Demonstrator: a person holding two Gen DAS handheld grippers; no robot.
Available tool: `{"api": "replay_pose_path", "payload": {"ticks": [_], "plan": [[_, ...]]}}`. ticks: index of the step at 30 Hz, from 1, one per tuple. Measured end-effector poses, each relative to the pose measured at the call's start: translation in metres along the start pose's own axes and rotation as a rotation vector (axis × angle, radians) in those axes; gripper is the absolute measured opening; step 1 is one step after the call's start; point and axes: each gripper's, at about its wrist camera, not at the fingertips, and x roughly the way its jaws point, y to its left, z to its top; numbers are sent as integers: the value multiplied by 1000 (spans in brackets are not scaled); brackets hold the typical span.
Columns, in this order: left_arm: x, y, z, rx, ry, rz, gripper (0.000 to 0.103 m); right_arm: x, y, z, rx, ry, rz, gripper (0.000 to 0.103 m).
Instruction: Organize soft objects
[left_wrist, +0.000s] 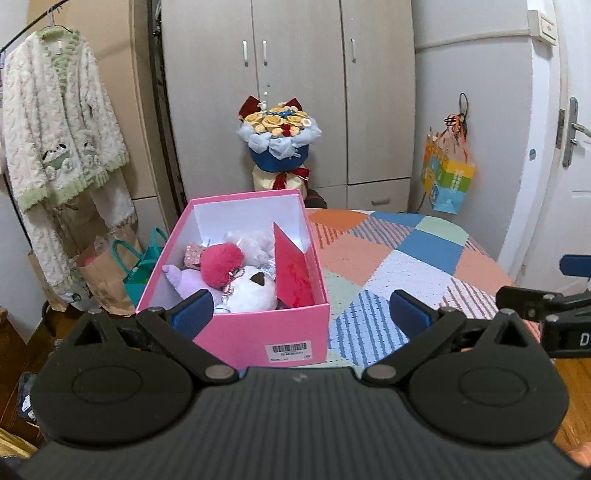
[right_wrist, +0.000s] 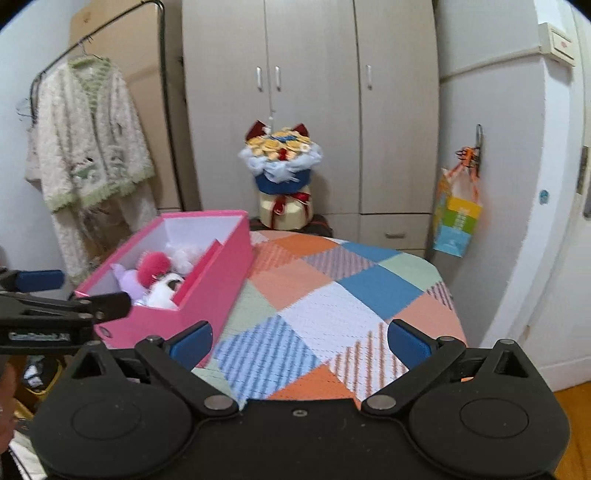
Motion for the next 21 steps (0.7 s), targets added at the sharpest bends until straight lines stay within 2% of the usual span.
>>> {"api": "replay_pose_path", "payload": {"ticks": [12,16,21], "plan": [[9,4,-15,-50,2,25,103,-4,5,-12,-14,-34,-92,102],[11,2,-20,-51,-7,91,103,-3,8,-15,-43,-50,-123,102],[11,3,-24,-52,2,69,103,0,9,-18,-37,-77,-129,102]]}}
